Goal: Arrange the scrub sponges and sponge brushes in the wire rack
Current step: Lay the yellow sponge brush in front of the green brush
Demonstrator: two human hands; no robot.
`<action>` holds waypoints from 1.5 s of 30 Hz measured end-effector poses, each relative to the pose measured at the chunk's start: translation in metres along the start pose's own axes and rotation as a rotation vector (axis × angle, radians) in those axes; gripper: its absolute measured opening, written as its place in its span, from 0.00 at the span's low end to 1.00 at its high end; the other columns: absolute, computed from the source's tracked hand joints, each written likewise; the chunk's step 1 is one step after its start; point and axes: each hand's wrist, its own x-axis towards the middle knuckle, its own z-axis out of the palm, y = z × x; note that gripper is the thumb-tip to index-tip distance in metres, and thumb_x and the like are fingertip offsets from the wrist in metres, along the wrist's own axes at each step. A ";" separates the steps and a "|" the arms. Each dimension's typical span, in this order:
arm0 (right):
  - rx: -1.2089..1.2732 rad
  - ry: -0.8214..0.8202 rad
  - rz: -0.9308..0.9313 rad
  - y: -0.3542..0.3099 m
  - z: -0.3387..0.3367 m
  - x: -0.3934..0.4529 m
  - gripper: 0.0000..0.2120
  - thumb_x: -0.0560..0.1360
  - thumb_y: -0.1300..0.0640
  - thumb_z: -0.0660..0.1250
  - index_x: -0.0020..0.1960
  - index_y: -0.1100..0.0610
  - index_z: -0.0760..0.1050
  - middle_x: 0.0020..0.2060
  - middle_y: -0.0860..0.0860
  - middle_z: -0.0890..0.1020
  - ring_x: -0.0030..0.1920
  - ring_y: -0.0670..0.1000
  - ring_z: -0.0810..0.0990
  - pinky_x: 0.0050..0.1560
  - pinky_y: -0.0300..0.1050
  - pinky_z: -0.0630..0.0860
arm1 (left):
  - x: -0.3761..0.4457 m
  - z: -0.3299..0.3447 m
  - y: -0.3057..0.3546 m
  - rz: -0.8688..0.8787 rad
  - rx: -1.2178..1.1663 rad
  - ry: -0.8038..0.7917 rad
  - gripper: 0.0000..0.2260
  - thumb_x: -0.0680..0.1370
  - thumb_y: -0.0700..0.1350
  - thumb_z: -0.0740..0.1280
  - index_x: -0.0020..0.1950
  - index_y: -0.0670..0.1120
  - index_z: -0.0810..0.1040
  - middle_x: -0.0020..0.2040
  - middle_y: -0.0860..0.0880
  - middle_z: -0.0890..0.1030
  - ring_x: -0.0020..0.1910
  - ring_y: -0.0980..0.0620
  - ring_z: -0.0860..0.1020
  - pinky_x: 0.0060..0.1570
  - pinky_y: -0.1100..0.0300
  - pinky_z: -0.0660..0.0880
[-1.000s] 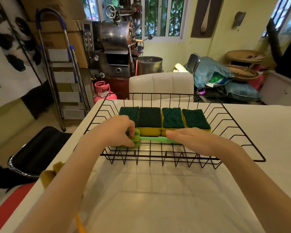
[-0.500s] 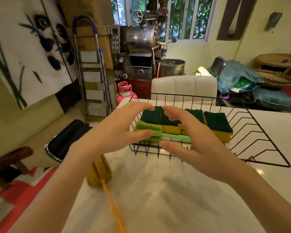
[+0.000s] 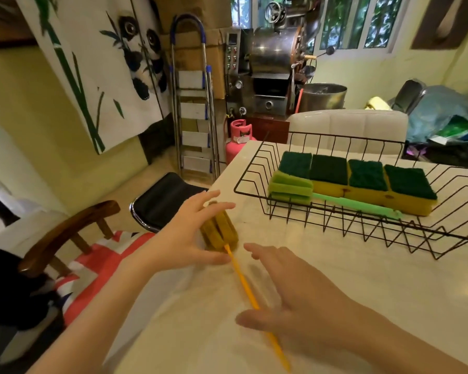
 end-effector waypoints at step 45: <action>0.514 0.549 0.168 0.090 -0.139 -0.028 0.11 0.77 0.58 0.56 0.49 0.52 0.77 0.21 0.43 0.72 0.21 0.40 0.67 0.22 0.30 0.63 | 0.144 0.023 0.139 0.335 -0.122 0.677 0.39 0.65 0.46 0.74 0.67 0.62 0.54 0.74 0.45 0.54 0.71 0.47 0.57 0.66 0.54 0.57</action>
